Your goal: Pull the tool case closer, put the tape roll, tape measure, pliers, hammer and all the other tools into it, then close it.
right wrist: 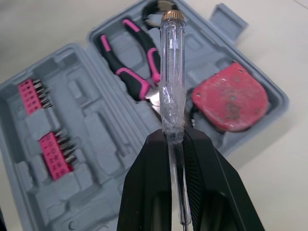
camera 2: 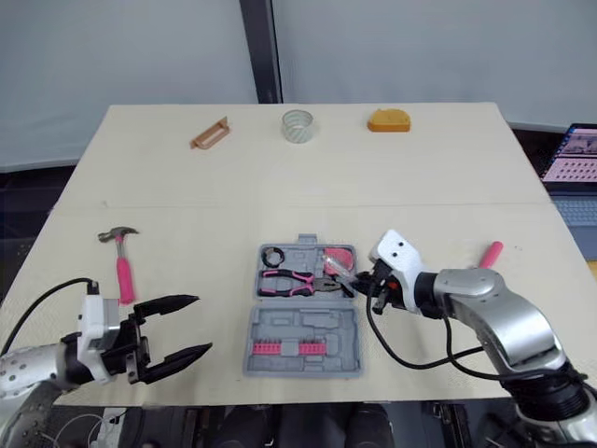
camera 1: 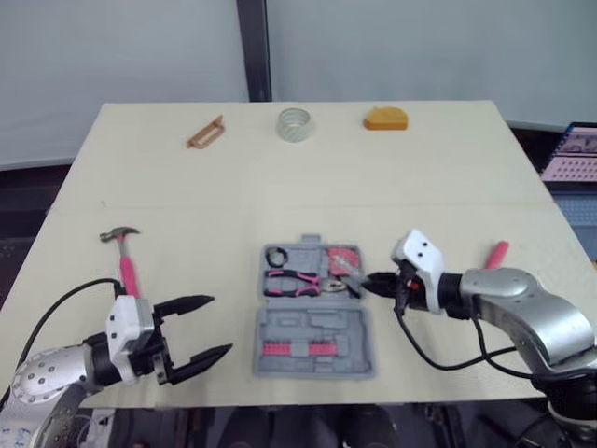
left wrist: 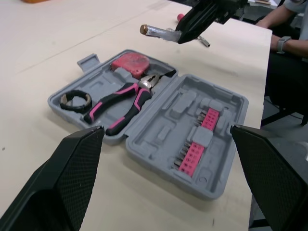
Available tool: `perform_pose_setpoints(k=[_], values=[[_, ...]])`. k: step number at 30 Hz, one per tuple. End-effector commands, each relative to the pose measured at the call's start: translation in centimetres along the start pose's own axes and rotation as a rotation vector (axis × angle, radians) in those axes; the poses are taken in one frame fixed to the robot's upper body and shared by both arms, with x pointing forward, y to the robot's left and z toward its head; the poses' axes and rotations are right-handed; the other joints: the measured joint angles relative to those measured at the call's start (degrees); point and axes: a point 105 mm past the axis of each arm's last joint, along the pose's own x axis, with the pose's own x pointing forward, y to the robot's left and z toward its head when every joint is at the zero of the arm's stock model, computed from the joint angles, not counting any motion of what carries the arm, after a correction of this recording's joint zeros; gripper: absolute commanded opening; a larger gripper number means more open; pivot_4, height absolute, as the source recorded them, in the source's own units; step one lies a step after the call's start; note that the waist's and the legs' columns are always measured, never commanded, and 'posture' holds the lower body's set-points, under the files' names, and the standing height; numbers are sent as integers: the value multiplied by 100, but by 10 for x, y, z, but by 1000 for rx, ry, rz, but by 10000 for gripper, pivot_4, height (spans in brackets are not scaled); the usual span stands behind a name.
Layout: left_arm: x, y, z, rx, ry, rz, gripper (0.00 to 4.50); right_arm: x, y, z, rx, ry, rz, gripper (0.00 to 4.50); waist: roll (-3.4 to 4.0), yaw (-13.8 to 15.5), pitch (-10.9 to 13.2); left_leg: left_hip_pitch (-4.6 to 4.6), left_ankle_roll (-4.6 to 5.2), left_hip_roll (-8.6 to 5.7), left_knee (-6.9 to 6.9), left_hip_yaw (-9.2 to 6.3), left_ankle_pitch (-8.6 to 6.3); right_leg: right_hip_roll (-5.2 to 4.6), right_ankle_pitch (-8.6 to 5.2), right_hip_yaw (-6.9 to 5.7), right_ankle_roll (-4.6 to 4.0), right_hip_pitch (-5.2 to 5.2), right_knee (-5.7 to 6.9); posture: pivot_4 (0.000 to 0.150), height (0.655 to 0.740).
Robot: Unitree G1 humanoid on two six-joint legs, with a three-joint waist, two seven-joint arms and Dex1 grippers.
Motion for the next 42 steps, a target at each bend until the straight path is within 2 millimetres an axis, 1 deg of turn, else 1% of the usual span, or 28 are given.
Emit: perform_pose_setpoints(k=[1, 4, 7, 10, 13, 20, 24, 33, 42], values=[[-9, -2, 6, 23, 8, 11, 45000, 4, 18, 16, -81, 23, 65, 179, 0, 16, 0, -5, 0, 0, 1, 12, 3, 0, 0, 13, 0, -12, 2, 1500, 7400], [-18, -2, 4, 13, 26, 31, 45000, 7, 31, 25, -137, 51, 126, 179, 0, -1, 0, -5, 0, 9, -5, 34, 3, 7, 0, 33, 0, -30, 4, 1500, 7400], [-24, -1, 1, 2, 35, 50, 45000, 9, 42, 27, -198, 111, 187, 179, 0, 3, 0, -5, -1, 15, -7, 42, 2, 13, 0, 40, 0, -36, 4, 1500, 7400], [-28, -2, -2, -8, 43, 57, 45000, 13, 41, 28, -236, 165, 196, 179, -1, 4, 0, -4, -1, 15, -6, 48, 2, 13, 0, 46, 0, -37, 5, 1500, 7400], [-31, -4, -6, -17, 48, 63, 45000, 18, 42, 33, -258, 213, 216, 179, -1, 12, 0, -5, -1, 15, -6, 53, 2, 13, 0, 53, 0, -45, 9, 1500, 7400], [-41, -5, -17, -34, 60, 84, 45000, 38, 45, 43, -304, 301, 258, 179, -3, -34, 0, -5, -1, 27, -8, 80, 0, 22, 0, 81, 0, -68, 20, 1500, 7400], [-46, -4, -22, -40, 64, 105, 45000, 50, 48, 43, -328, 341, 268, 179, -7, -38, -3, -11, -1, 34, -8, 119, 0, 22, 0, 116, -1, -115, 47, 1500, 7400], [-52, -3, -27, -44, 72, 104, 45000, 64, 57, 45, -419, 456, 301, 179, -9, -53, -4, -9, -4, 53, -5, 161, -9, 24, 1, 123, -1, -153, 79, 1500, 7400], [-57, -3, -34, -35, 87, 88, 45000, 79, 62, 45, -453, 502, 312, 179, -17, -67, -8, -10, -9, 62, -3, 187, -13, 22, 1, 124, -3, -190, 118, 1500, 7400]])
